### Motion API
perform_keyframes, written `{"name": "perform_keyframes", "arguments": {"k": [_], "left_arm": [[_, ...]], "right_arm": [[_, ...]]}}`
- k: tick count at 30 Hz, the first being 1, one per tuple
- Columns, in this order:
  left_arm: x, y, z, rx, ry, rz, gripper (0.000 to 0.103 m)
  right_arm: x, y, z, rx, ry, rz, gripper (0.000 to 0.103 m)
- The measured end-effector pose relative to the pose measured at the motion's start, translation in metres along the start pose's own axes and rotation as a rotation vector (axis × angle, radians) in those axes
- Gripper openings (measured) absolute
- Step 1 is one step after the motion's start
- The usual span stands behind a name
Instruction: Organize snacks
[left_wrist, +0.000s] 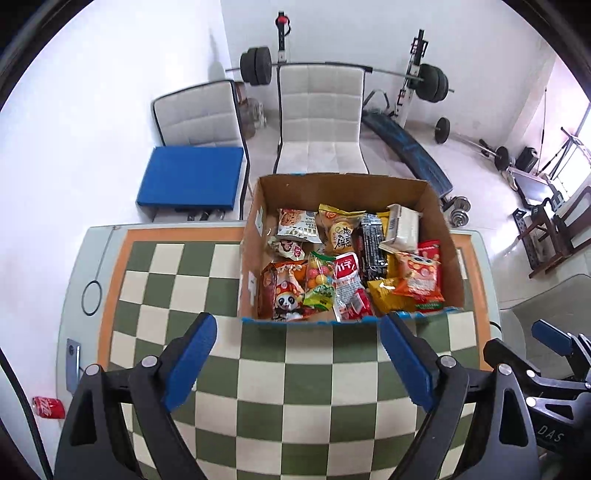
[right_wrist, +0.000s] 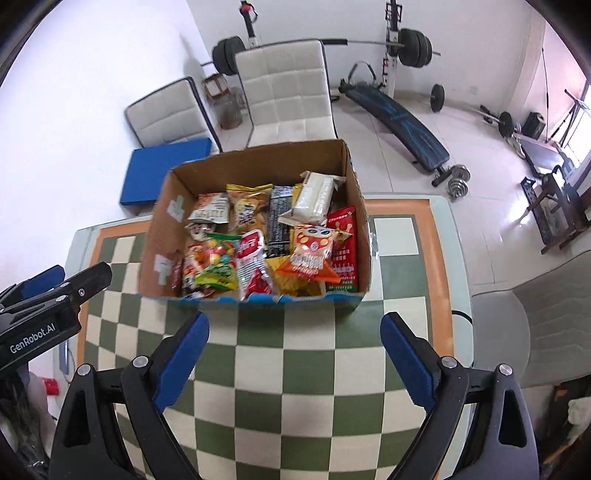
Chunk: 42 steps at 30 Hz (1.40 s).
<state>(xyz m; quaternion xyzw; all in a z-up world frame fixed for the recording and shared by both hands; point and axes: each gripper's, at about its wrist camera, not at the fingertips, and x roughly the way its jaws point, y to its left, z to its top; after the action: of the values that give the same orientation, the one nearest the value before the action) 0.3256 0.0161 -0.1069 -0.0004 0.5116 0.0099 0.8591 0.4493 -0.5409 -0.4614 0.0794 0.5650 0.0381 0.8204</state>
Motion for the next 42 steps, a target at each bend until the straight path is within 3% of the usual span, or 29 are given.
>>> {"name": "perform_keyframes", "arguments": {"k": [9, 22, 34, 42], "left_arm": [[-0.065, 0.002, -0.042, -0.018, -0.047, -0.01, 0.091], [-0.12, 0.004, -0.076, -0.01, -0.085, -0.007, 0.091], [-0.126, -0.008, -0.079, 0.015, -0.125, -0.003, 0.091], [-0.111, -0.009, -0.07, 0.008, -0.138, 0.019, 0.091]], "right_arm": [[-0.078, 0.007, -0.042, -0.014, -0.088, 0.015, 0.096], [-0.157, 0.007, -0.095, -0.025, -0.165, 0.006, 0.096], [-0.179, 0.003, -0.11, -0.029, -0.186, -0.016, 0.096], [-0.171, 0.0, -0.089, -0.008, -0.227, -0.055, 0.099]]}}
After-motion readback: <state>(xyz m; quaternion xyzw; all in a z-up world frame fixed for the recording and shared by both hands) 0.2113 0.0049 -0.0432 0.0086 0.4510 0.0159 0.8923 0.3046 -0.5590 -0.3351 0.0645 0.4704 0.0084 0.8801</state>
